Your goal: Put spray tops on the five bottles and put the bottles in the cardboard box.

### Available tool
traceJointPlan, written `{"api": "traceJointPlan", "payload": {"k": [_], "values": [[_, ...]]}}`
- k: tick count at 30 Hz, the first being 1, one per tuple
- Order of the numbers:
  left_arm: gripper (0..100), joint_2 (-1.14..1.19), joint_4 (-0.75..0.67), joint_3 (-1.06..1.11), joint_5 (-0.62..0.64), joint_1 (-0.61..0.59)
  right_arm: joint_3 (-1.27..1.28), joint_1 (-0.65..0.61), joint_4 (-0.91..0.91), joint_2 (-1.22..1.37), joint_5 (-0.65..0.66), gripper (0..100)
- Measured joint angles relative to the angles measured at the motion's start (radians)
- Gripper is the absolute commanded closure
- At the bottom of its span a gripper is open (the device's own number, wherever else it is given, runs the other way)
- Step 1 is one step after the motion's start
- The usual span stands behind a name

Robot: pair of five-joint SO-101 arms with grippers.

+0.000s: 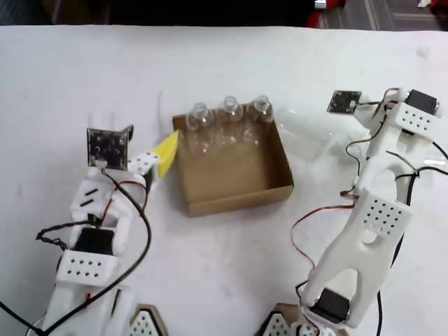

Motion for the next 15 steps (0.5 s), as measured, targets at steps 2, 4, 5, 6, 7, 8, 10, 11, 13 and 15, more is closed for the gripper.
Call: {"api": "traceJointPlan", "payload": {"k": [2,4,5,6,7,8,10,11,13,15], "values": [[71,0.000,0.000,0.000,0.000,-0.002,0.000,0.002,0.000,0.000,0.005,79.6],[71,0.000,0.000,0.000,0.000,-0.002,0.000,0.014,0.012,0.000,0.040,79.6],[71,0.000,0.000,0.000,0.000,0.000,0.000,0.023,0.025,0.000,0.064,79.6],[71,0.000,0.000,0.000,0.000,0.000,0.000,0.031,0.044,0.000,0.087,79.6],[71,0.000,0.000,0.000,0.000,0.000,0.000,0.035,0.057,0.000,0.104,79.6],[71,0.000,0.000,0.000,0.000,0.000,0.000,0.037,0.058,0.000,0.114,79.6],[71,0.000,0.000,0.000,0.000,-0.002,0.000,0.034,0.058,0.000,0.120,79.5],[71,0.000,0.000,0.000,0.000,-0.002,0.000,0.031,0.058,0.000,0.121,79.5],[71,0.000,0.000,0.000,0.000,0.000,0.000,0.031,0.058,0.000,0.127,79.4],[71,0.000,0.000,0.000,0.000,-0.002,0.000,0.034,0.058,0.000,0.127,79.4]]}}
